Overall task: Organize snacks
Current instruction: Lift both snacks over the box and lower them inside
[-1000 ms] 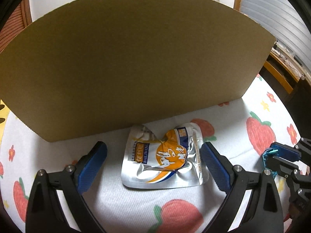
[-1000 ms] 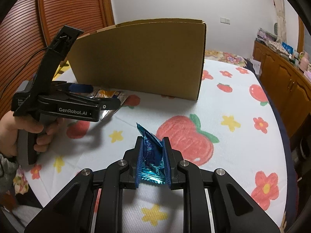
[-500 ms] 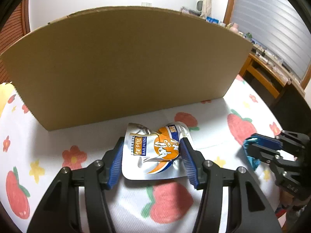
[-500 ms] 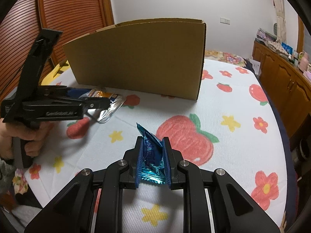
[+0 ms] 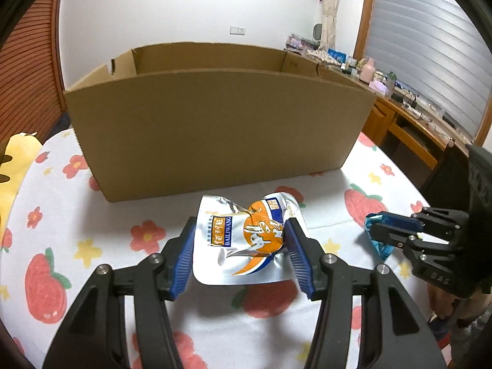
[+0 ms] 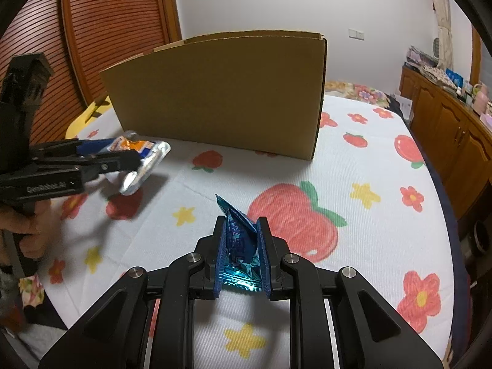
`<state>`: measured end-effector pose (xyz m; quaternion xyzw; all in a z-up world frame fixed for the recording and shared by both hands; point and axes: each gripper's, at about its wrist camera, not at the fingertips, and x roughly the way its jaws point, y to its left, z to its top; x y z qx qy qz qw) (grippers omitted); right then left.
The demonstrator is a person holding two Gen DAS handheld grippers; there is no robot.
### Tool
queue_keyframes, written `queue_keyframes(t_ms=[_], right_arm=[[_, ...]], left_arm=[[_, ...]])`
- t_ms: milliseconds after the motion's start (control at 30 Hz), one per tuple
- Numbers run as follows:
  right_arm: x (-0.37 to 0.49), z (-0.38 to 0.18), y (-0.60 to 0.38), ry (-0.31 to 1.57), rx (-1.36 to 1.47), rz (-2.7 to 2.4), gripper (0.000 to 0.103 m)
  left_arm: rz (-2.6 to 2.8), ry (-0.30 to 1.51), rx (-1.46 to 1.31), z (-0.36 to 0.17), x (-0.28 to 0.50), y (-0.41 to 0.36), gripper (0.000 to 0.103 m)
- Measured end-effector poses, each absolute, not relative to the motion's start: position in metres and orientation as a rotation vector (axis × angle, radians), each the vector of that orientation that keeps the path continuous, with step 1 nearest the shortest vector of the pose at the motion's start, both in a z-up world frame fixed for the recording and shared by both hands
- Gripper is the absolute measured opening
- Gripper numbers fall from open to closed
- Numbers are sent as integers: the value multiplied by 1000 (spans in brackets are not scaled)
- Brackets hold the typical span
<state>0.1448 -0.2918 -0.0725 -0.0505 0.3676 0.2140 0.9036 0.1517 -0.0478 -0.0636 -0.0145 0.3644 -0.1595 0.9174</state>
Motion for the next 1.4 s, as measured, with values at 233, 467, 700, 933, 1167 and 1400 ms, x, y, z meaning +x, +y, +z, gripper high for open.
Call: queue_keyframes(t_ms=[233, 467, 700, 933, 1167, 1400], right_arm=[[142, -71, -293, 749, -101, 444, 17], [140, -70, -292, 739, -103, 441, 17], [137, -68, -292, 713, -106, 437, 17], [139, -62, -291, 713, -119, 418, 17], [137, -25, -287, 642, -140, 431, 17], [150, 21, -276, 553, -179, 443, 17]], left_arm=[[-323, 717, -20, -54, 150, -47, 55], [-326, 704, -18, -54, 144, -50, 55], [-322, 667, -20, -39, 144, -44, 55], [-312, 611, -18, -13, 147, -33, 55], [-300, 566, -13, 13, 156, -24, 55], [-292, 536, -8, 32, 175, -20, 55]])
